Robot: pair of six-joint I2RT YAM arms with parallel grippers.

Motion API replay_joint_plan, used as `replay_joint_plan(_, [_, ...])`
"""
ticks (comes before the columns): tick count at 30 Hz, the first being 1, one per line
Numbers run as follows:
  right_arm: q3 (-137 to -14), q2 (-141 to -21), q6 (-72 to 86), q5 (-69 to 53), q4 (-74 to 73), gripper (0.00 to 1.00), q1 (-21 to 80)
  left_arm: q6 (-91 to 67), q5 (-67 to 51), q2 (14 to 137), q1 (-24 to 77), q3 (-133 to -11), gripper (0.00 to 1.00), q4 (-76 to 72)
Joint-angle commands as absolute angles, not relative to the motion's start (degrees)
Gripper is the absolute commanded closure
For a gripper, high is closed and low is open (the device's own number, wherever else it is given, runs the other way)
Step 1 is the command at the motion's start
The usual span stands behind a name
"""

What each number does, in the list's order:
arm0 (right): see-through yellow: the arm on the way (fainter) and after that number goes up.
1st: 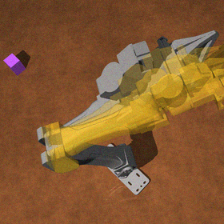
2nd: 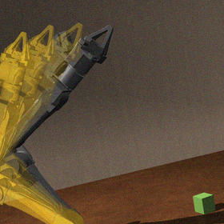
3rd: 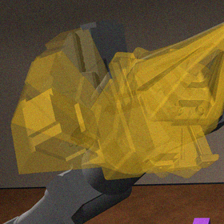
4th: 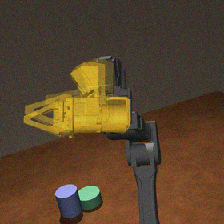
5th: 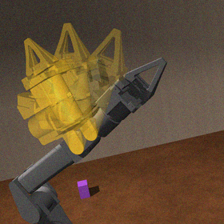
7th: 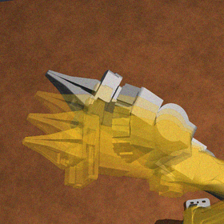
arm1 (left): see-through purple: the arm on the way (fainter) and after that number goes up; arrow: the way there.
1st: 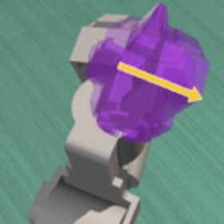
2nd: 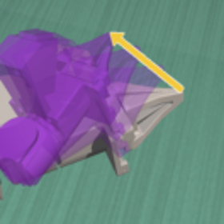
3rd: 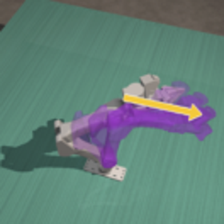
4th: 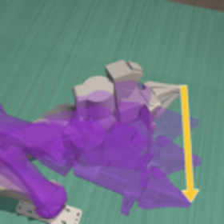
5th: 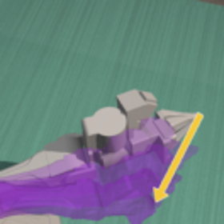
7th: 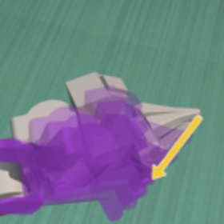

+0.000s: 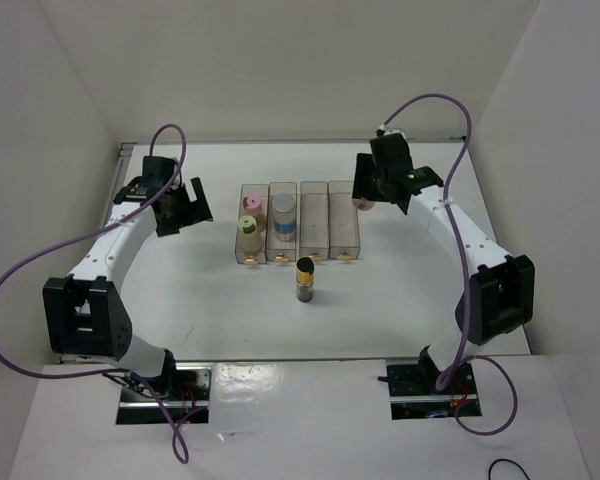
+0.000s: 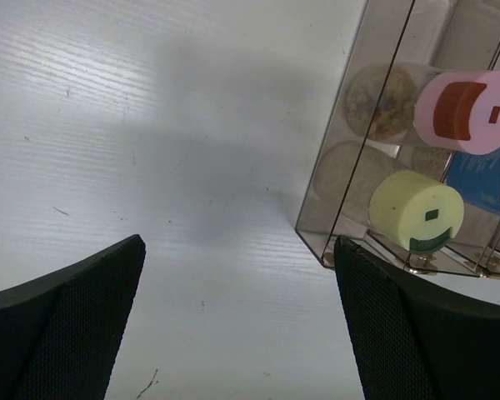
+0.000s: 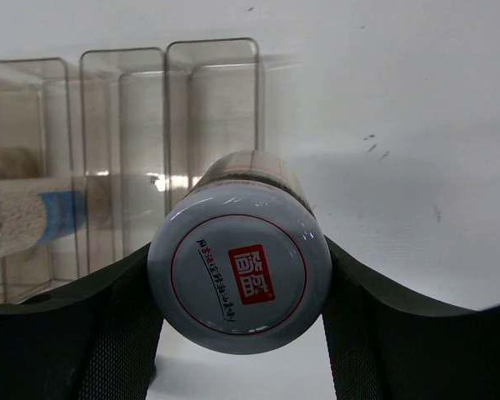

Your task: Organize the condiment bottles

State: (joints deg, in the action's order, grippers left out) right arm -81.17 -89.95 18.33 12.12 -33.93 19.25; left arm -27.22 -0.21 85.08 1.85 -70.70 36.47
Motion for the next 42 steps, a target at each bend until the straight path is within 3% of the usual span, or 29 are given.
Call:
replay_joint_plan(1, [-86.0, -90.8, 17.8, 11.7, -32.0, 0.85, 22.9, -27.6, -1.9, 83.0, 1.0, -69.6, 0.0, 33.9])
replay_joint_plan(19, [-84.2, -100.9, 18.3, 11.2, -27.3, 0.85, 25.1, -25.5, -4.2, 83.0, -2.4, -66.9, 0.0, 33.4])
replay_joint_plan(42, [-80.9, -105.1, 18.8, 13.7, -24.3, 0.82, 26.7, -24.4, -7.1, 85.1, -3.4, -66.4, 0.0, 31.7])
